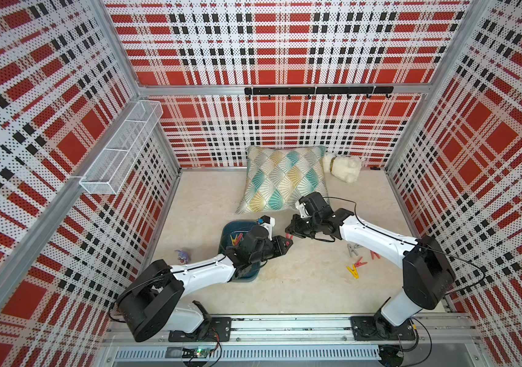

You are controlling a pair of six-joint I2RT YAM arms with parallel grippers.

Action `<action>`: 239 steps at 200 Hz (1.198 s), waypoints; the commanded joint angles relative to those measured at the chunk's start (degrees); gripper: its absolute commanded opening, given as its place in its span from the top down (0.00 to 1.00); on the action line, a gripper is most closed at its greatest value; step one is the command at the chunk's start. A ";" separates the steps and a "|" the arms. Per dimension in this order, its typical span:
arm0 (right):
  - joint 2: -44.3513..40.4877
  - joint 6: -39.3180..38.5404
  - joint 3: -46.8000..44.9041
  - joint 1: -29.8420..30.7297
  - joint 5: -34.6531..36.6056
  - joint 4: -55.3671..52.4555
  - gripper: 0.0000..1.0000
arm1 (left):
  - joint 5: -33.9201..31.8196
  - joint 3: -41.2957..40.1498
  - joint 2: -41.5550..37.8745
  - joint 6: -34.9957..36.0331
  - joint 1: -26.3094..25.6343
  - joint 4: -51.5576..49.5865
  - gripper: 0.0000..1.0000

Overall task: Put the clothespins into the storage box
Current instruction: Pick up the clothespin from the center of the board, then place the clothespin in the storage box.

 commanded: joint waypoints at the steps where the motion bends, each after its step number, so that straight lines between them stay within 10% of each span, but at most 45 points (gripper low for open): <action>1: -0.74 -0.38 0.67 0.43 0.56 0.37 0.97 | 0.32 0.76 0.17 0.62 -0.09 1.85 0.84; 69: -4.66 -4.65 1.35 -0.72 8.98 -4.00 0.56 | 0.83 -1.62 -1.93 0.44 1.26 1.82 0.95; 239: -15.29 -13.50 -19.88 -20.48 24.00 -13.08 0.60 | -16.74 -1.61 -13.51 10.88 13.86 -31.52 0.93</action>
